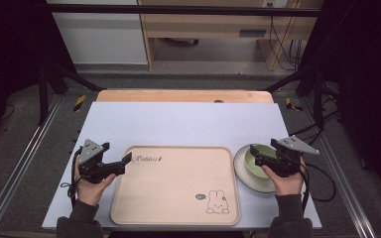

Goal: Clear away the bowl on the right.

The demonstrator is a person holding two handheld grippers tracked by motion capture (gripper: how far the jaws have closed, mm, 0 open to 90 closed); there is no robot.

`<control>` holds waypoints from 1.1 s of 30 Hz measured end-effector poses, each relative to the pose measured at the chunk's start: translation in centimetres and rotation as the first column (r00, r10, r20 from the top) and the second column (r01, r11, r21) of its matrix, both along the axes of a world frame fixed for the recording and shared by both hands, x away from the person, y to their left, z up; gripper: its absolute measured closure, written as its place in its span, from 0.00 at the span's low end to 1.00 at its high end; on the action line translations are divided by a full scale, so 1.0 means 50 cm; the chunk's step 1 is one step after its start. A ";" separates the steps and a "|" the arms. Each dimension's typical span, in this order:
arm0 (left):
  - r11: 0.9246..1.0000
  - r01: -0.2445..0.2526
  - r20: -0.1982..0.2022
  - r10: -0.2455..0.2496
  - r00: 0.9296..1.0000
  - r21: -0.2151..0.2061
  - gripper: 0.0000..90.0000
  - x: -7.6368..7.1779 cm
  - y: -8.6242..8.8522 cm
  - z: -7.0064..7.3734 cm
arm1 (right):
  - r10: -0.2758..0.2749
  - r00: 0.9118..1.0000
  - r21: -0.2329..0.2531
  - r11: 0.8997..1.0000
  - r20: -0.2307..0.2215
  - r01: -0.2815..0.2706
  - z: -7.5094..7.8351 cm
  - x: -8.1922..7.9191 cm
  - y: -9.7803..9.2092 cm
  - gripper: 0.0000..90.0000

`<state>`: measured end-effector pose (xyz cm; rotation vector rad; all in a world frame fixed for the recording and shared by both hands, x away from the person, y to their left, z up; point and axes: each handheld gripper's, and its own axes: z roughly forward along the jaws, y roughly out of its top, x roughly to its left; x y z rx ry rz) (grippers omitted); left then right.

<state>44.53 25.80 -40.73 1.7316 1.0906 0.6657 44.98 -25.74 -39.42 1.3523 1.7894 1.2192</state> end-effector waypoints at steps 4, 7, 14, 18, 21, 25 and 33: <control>1.000 -0.002 0.003 0.002 1.000 -0.005 0.12 0.000 0.000 0.000 | -0.015 1.000 -0.001 1.000 -0.015 0.015 -0.003 0.001 -0.013 0.25; 1.000 -0.001 0.003 0.001 1.000 -0.005 0.13 -0.001 0.000 0.001 | -0.030 0.999 -0.004 1.000 -0.024 0.030 -0.006 0.003 -0.019 0.27; 1.000 -0.001 0.005 0.001 1.000 0.000 0.13 -0.002 0.002 0.001 | -0.065 0.996 -0.022 0.998 -0.060 0.064 -0.014 0.008 -0.032 0.30; 1.000 0.000 0.006 0.000 1.000 -0.001 0.13 -0.001 0.001 0.001 | -0.087 0.993 -0.033 0.996 -0.082 0.085 -0.021 0.010 -0.043 0.32; 1.000 -0.001 0.005 0.001 1.000 -0.002 0.13 0.000 0.002 0.000 | -0.100 0.991 -0.036 0.995 -0.093 0.097 -0.023 0.011 -0.050 0.34; 1.000 -0.002 0.004 0.002 1.000 -0.002 0.13 0.000 0.003 0.000 | -0.113 0.988 -0.036 0.993 -0.109 0.110 -0.027 0.013 -0.056 0.36; 1.000 -0.003 0.001 0.003 1.000 -0.003 0.13 0.001 0.004 0.000 | -0.142 0.979 -0.051 0.989 -0.143 0.136 -0.038 0.015 -0.073 0.41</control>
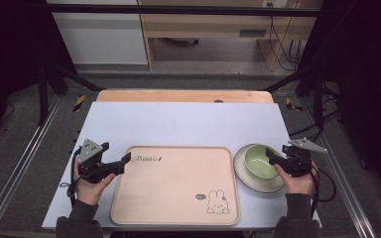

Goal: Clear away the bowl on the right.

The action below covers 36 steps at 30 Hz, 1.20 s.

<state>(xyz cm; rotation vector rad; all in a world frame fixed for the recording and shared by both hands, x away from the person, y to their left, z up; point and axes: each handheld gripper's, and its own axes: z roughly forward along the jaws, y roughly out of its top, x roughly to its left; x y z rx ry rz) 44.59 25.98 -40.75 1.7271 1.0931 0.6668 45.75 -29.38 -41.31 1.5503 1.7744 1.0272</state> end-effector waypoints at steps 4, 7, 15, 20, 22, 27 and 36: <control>1.000 0.000 -0.001 0.000 1.000 0.003 0.13 0.001 0.000 0.000 | -0.008 1.000 -0.012 1.000 -0.018 0.007 -0.007 0.002 -0.005 0.46; 1.000 -0.001 -0.001 0.001 1.000 0.003 0.13 0.001 -0.001 -0.001 | -0.007 0.999 -0.017 1.000 -0.033 0.007 -0.010 0.003 -0.008 0.47; 1.000 0.000 -0.002 0.000 1.000 0.004 0.13 0.002 0.000 -0.001 | -0.010 0.997 -0.030 1.000 -0.075 0.007 -0.018 0.009 -0.012 0.50; 1.000 0.002 0.000 -0.002 1.000 0.004 0.13 0.001 0.000 -0.001 | -0.012 0.994 -0.032 0.999 -0.105 0.009 -0.021 0.011 -0.014 0.52; 1.000 0.003 0.001 -0.003 1.000 0.004 0.13 0.000 -0.001 -0.001 | -0.018 0.993 -0.024 1.000 -0.114 0.016 -0.021 0.012 -0.014 0.53; 1.000 0.006 0.004 -0.006 1.000 0.002 0.13 -0.002 0.000 0.000 | -0.027 0.989 -0.025 0.999 -0.145 0.023 -0.023 0.013 -0.017 0.57; 1.000 0.008 0.001 -0.008 1.000 0.002 0.13 -0.001 -0.002 -0.001 | -0.039 0.980 -0.022 0.999 -0.196 0.036 -0.030 0.018 -0.021 0.62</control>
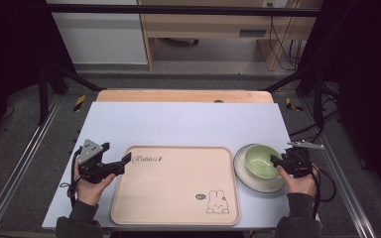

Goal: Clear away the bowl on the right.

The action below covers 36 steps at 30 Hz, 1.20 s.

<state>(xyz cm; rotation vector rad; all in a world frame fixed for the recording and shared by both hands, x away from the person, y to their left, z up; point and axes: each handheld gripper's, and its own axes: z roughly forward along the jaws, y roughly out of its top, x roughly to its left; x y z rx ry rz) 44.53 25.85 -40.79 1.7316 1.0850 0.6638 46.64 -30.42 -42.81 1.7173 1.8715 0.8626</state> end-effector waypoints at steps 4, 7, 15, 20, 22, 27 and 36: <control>1.000 0.003 0.000 -0.003 1.000 0.002 0.13 0.000 -0.002 0.000 | -0.008 1.000 0.009 1.000 -0.015 0.008 -0.001 0.000 -0.004 0.64; 1.000 0.004 0.001 -0.004 1.000 0.002 0.13 -0.001 -0.003 -0.001 | -0.014 0.999 0.018 1.000 -0.031 0.015 -0.001 0.000 -0.006 0.66; 1.000 0.003 -0.001 -0.003 1.000 0.000 0.13 -0.002 0.000 0.000 | -0.019 0.997 0.024 1.000 -0.080 0.021 -0.007 0.005 -0.008 0.72; 1.000 0.005 0.001 -0.005 1.000 0.000 0.14 -0.002 -0.001 0.001 | -0.018 0.994 0.015 1.000 -0.105 0.019 -0.011 0.008 -0.006 0.75; 1.000 0.005 0.002 -0.005 1.000 0.000 0.14 -0.002 -0.002 0.001 | -0.020 0.994 0.019 1.000 -0.111 0.023 -0.013 0.009 -0.007 0.77; 1.000 0.007 0.000 -0.007 1.000 0.000 0.14 -0.001 -0.003 0.000 | -0.018 0.991 0.014 1.000 -0.129 0.020 -0.016 0.012 -0.005 0.81; 1.000 0.013 -0.006 -0.013 1.000 0.005 0.13 0.000 -0.005 -0.002 | -0.015 0.985 0.024 1.000 -0.173 0.020 -0.024 0.021 -0.002 0.87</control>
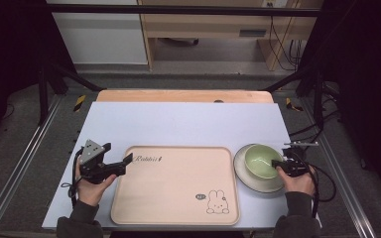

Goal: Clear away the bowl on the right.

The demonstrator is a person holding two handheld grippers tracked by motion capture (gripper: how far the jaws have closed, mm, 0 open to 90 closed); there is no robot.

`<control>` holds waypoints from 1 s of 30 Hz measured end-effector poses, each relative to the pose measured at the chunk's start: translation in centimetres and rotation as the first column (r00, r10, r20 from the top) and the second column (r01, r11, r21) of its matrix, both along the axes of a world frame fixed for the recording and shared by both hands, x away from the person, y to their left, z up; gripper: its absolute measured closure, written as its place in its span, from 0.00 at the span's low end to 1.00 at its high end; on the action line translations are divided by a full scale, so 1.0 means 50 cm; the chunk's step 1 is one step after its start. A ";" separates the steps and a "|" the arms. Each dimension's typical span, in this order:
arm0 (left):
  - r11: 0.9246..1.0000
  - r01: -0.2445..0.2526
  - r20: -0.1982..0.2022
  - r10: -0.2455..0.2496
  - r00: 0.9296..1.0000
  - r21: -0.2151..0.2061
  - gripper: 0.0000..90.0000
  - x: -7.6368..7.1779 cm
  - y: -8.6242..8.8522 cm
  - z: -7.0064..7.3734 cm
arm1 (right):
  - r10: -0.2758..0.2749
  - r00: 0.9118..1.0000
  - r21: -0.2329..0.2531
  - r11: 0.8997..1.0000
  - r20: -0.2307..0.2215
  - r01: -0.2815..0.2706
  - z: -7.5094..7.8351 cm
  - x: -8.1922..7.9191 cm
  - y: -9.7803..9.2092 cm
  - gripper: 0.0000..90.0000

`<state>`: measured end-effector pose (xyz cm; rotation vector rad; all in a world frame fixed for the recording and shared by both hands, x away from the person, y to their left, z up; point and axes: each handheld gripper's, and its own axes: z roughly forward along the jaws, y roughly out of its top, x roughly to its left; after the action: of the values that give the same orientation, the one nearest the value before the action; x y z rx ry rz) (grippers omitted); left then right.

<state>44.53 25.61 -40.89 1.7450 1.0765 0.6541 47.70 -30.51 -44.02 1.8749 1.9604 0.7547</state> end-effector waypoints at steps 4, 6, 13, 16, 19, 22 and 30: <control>1.000 0.001 -0.002 -0.001 1.000 0.001 0.13 0.001 -0.001 -0.001 | -0.013 1.000 0.014 1.000 -0.008 0.013 0.000 0.001 0.001 0.88; 1.000 0.002 -0.003 -0.002 1.000 0.004 0.13 0.001 0.000 -0.001 | -0.015 1.000 0.015 1.000 -0.009 0.015 -0.001 0.002 0.001 0.88; 1.000 0.002 -0.003 -0.002 1.000 0.005 0.13 0.001 -0.001 -0.001 | -0.024 1.000 0.032 0.999 -0.017 0.025 -0.001 0.003 -0.001 0.89; 1.000 0.001 -0.002 -0.001 1.000 0.005 0.13 0.001 -0.001 -0.001 | -0.027 0.999 0.038 0.999 -0.019 0.027 -0.001 0.003 -0.002 0.90; 1.000 0.001 -0.002 -0.001 1.000 0.005 0.13 0.001 -0.002 -0.002 | -0.029 0.999 0.048 0.998 -0.022 0.030 -0.001 0.004 -0.003 0.91; 1.000 0.001 -0.004 -0.001 1.000 0.005 0.13 0.002 -0.002 -0.003 | -0.029 0.999 0.052 0.998 -0.021 0.030 -0.002 0.004 -0.006 0.91; 1.000 0.000 -0.003 0.000 1.000 0.005 0.13 0.001 0.000 -0.002 | -0.028 0.999 0.061 0.998 -0.018 0.029 -0.003 0.003 -0.009 0.92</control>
<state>44.59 25.59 -40.99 1.7510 1.0778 0.6544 47.85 -30.95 -44.17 1.9471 1.9369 0.8015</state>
